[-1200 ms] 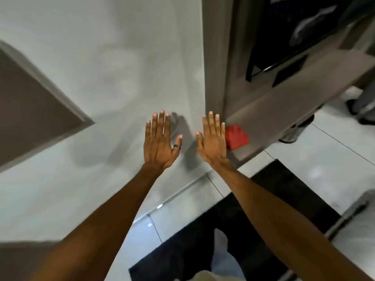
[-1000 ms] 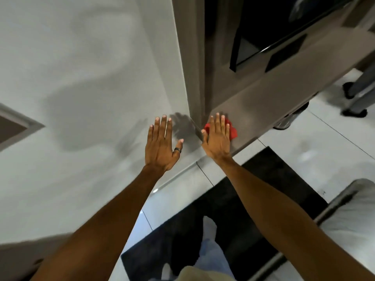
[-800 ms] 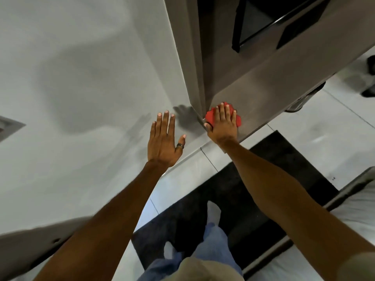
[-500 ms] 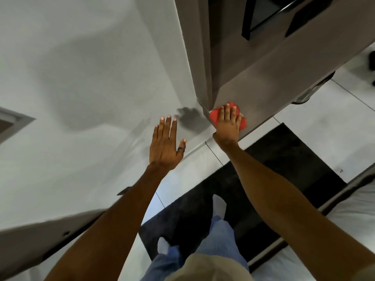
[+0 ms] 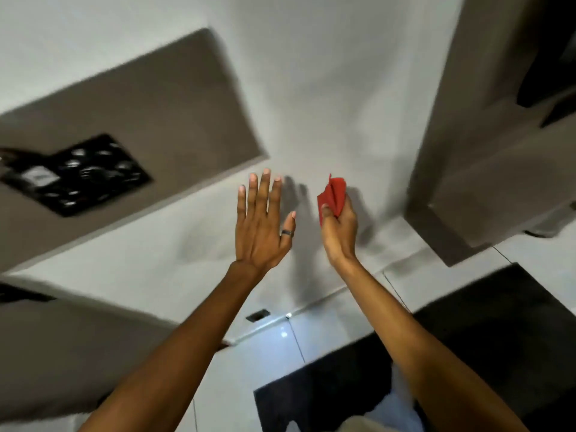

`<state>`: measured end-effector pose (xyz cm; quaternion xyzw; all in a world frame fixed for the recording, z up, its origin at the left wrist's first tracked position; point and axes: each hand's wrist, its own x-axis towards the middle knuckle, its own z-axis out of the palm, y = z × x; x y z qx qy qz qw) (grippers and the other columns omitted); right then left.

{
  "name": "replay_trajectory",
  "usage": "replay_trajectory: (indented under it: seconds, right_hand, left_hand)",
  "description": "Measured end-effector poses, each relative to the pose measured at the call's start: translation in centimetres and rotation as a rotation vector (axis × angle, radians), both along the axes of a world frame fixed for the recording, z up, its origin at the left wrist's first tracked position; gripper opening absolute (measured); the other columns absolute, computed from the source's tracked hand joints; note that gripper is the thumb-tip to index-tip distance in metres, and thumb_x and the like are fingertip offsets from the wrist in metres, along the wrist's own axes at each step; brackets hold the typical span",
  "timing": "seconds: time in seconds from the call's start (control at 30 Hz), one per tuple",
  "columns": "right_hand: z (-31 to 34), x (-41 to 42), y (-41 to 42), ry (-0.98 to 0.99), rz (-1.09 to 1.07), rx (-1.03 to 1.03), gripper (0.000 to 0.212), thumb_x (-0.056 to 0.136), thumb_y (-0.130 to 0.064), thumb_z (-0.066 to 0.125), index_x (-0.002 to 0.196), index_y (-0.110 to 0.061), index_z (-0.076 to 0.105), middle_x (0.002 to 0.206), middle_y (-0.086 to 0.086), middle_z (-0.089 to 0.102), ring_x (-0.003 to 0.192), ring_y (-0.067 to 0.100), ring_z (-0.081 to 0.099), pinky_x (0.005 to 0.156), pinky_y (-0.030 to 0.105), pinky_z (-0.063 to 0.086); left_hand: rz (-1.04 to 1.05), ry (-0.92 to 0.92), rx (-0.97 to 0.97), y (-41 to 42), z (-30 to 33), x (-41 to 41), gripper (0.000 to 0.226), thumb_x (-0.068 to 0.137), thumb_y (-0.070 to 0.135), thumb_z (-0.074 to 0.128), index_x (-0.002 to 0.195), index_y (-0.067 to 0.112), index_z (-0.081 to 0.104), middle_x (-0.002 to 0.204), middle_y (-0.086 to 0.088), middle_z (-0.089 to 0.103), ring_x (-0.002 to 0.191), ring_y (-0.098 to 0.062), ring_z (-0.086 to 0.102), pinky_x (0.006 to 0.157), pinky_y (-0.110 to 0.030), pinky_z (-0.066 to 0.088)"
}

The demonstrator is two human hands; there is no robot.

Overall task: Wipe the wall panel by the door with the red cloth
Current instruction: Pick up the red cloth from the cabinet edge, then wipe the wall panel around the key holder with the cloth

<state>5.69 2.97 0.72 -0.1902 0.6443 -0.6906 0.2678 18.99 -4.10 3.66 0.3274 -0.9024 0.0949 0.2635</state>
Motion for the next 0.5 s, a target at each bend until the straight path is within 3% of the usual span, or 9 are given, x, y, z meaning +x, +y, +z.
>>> replay_trajectory:
  seconds: [0.17, 0.33, 0.4, 0.5]
  right_hand:
    - [7.4, 12.9, -4.1, 0.384, -0.05, -0.352, 0.065, 0.099, -0.009, 0.053, 0.16, -0.017, 0.032, 0.165, 0.006, 0.041, 0.153, 0.016, 0.04, 0.126, 0.034, 0.036]
    - [11.3, 21.4, -7.9, 0.767, -0.05, -0.604, 0.064, 0.093, 0.009, 0.048, 0.156, 0.003, 0.036, 0.167, 0.02, 0.032, 0.161, 0.034, 0.022, 0.132, 0.048, 0.025]
    - [12.7, 23.7, -10.0, 0.913, -0.031, -0.642, 0.059, 0.095, 0.008, 0.048, 0.153, 0.008, 0.039, 0.165, 0.025, 0.034, 0.159, 0.041, 0.024, 0.13, 0.058, 0.027]
    - [13.7, 24.6, -12.8, 1.207, -0.069, -0.534, 0.064, 0.088, 0.007, 0.065, 0.15, 0.006, 0.047, 0.161, 0.024, 0.041, 0.154, 0.045, 0.032, 0.125, 0.067, 0.029]
  left_hand:
    - [0.105, 0.213, -0.269, -3.4, 6.5, 14.3, 0.07, 0.102, 0.036, 0.054, 0.159, 0.005, 0.027, 0.168, -0.017, 0.017, 0.158, -0.035, 0.006, 0.129, -0.051, 0.005]
    - [0.279, 0.342, -0.365, -7.0, 9.7, 25.0, 0.068, 0.104, 0.039, 0.049, 0.159, 0.005, 0.027, 0.169, -0.018, 0.014, 0.158, -0.034, 0.002, 0.129, -0.052, 0.002]
    - [0.306, 0.367, -0.382, -8.5, 10.9, 27.7, 0.068, 0.104, 0.039, 0.046, 0.159, 0.006, 0.026, 0.169, -0.017, 0.012, 0.159, -0.033, 0.0, 0.129, -0.051, 0.0]
    - [0.318, 0.352, -0.43, -10.7, 12.4, 30.1, 0.065, 0.103, 0.037, 0.047, 0.158, 0.005, 0.03, 0.168, -0.019, 0.016, 0.158, -0.034, 0.002, 0.129, -0.051, 0.001]
